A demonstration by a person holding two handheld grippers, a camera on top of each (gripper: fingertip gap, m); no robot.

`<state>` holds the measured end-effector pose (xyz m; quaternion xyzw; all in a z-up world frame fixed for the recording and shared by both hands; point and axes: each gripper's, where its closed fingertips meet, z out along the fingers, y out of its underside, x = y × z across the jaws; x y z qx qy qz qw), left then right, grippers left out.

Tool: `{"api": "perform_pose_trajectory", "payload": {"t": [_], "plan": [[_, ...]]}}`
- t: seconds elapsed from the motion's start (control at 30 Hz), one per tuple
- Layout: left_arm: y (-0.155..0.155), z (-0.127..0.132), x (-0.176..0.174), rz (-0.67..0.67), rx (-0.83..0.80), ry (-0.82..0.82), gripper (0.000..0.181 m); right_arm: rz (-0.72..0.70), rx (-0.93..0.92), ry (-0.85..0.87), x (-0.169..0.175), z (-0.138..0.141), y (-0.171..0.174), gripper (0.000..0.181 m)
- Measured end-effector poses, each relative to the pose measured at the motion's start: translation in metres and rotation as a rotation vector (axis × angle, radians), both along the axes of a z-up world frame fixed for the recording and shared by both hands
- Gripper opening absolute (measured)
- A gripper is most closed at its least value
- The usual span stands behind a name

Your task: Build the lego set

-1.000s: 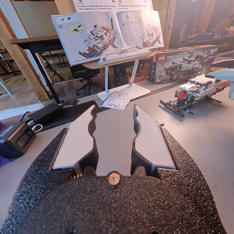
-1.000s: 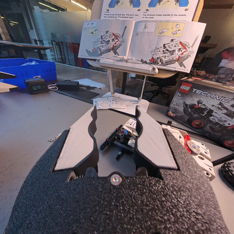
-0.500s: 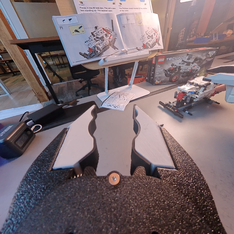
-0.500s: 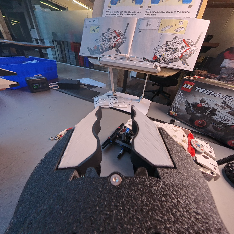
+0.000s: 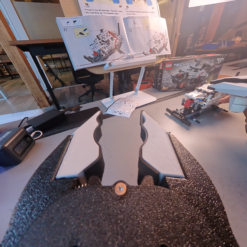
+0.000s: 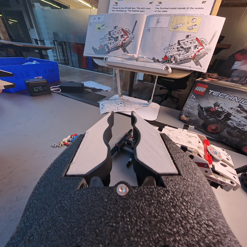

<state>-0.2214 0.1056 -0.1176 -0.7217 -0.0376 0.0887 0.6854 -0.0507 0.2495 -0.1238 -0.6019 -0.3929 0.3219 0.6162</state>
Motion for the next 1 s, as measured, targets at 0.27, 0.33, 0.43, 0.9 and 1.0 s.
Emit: {"api": "perform_pose_trajectory", "payload": {"t": [0.27,0.33,0.43,0.9,1.0], "plan": [[0.000,0.000,0.003,-0.006,0.000,0.025,0.029,-0.013,0.004,0.014,0.005,0.005,0.002,0.032],[-0.002,0.003,0.002,0.006,0.013,0.036,0.018,-0.015,0.011,0.021,0.006,0.009,0.002,0.033],[-0.003,0.006,0.001,0.011,0.026,0.035,0.005,-0.020,0.025,0.032,0.007,0.016,0.001,0.033],[-0.001,0.004,0.005,0.023,0.013,0.066,0.000,-0.031,0.130,0.103,-0.067,0.133,0.083,0.032],[0.000,0.001,0.006,0.018,0.005,0.075,0.000,-0.079,0.149,0.101,-0.094,0.144,0.118,0.024]]}}
